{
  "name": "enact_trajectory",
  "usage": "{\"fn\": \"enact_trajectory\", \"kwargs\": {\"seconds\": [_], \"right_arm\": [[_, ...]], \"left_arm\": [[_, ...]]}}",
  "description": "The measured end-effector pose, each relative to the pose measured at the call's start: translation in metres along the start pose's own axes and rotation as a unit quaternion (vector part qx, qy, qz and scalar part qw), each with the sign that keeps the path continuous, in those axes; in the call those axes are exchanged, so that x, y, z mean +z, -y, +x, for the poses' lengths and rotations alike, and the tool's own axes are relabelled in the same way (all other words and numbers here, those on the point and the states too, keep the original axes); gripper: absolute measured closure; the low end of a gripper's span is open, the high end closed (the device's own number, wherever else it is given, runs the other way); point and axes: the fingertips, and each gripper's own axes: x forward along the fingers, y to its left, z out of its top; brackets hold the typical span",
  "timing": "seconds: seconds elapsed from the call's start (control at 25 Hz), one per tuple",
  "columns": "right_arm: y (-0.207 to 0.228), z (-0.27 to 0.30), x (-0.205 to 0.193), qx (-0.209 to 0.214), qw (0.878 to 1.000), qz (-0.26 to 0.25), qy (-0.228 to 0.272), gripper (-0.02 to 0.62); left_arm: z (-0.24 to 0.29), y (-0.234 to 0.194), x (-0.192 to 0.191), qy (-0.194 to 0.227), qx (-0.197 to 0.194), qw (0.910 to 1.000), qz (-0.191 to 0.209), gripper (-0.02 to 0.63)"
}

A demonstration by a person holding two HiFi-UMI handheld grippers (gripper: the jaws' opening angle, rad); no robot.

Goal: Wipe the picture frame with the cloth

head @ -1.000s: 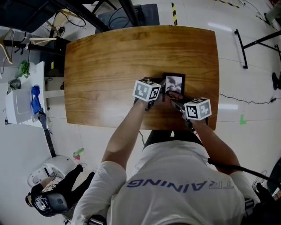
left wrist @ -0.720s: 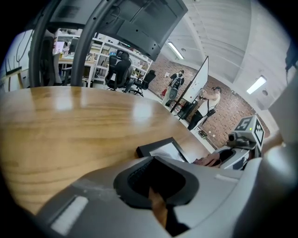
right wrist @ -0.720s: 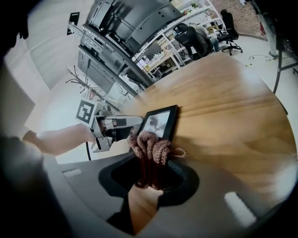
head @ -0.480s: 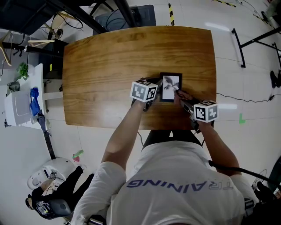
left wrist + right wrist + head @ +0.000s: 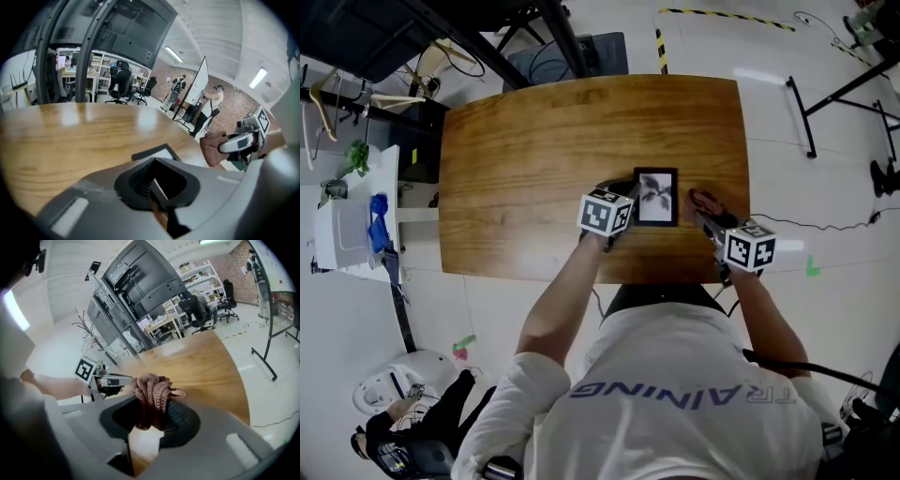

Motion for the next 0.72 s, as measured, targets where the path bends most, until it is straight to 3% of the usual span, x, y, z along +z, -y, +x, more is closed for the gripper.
{"fn": "enact_trajectory", "kwargs": {"seconds": [0.2, 0.36, 0.56, 0.72], "right_arm": [[-0.005, -0.038, 0.050, -0.014, 0.997, -0.037, 0.073, 0.480], [-0.020, -0.069, 0.090, 0.008, 0.989, -0.060, 0.137, 0.479], [-0.037, -0.102, 0.143, 0.022, 0.973, -0.117, 0.198, 0.479], [-0.048, -0.125, 0.157, 0.020, 0.965, -0.144, 0.219, 0.480]], "left_arm": [[-0.050, 0.028, 0.031, 0.076, 0.016, 0.9967, 0.024, 0.600], [-0.100, 0.050, 0.062, 0.148, 0.029, 0.9881, 0.033, 0.600], [-0.167, 0.069, 0.114, 0.257, 0.062, 0.9632, 0.049, 0.600], [-0.200, 0.077, 0.129, 0.296, 0.095, 0.9474, 0.078, 0.600]]}}
